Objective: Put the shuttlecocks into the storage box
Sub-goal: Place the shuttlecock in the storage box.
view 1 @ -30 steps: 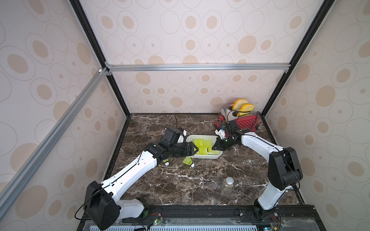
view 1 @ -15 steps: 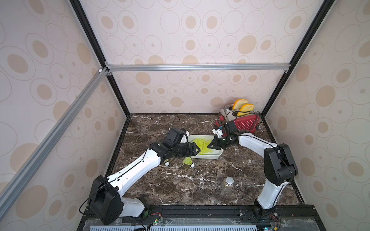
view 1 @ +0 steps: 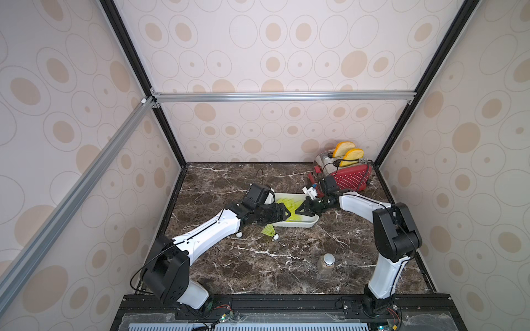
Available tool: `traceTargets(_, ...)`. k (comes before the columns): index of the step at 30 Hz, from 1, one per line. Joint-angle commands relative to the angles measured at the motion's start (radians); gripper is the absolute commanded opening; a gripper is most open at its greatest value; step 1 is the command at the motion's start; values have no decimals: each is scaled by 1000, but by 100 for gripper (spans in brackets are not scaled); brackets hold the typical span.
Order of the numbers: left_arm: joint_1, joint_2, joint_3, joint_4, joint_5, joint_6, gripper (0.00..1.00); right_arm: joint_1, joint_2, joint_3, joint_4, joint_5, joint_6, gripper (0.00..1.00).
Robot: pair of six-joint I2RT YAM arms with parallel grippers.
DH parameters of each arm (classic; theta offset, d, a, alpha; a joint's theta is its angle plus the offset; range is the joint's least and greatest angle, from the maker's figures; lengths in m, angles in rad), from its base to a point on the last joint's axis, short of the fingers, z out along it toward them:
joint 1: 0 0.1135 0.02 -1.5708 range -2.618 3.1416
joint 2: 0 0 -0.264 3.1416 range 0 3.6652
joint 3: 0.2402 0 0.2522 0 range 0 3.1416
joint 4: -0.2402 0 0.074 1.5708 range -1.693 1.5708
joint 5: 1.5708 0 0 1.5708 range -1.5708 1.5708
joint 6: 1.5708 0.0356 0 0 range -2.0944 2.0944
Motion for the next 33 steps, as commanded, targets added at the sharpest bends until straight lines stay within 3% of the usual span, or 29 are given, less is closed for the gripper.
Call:
traceTargets(1, -9, 11, 4, 68, -19, -40, 78, -4, 17, -19, 10, -20, -3, 0)
traceTargets(8, -9, 19, -34, 125, -2, -78, 78, -5, 35, -31, 50, -41, 17, 0)
traceTargets(29, -9, -25, -46, 85, 7, -56, 78, -6, 58, -63, 162, -64, 96, 0)
traceTargets(30, -9, -25, -46, 83, 7, -55, 78, -5, 58, -60, 154, -62, 93, 3)
traceTargets(33, -9, -29, -48, 79, 5, -54, 78, -4, 50, -53, 115, -41, 72, 24)
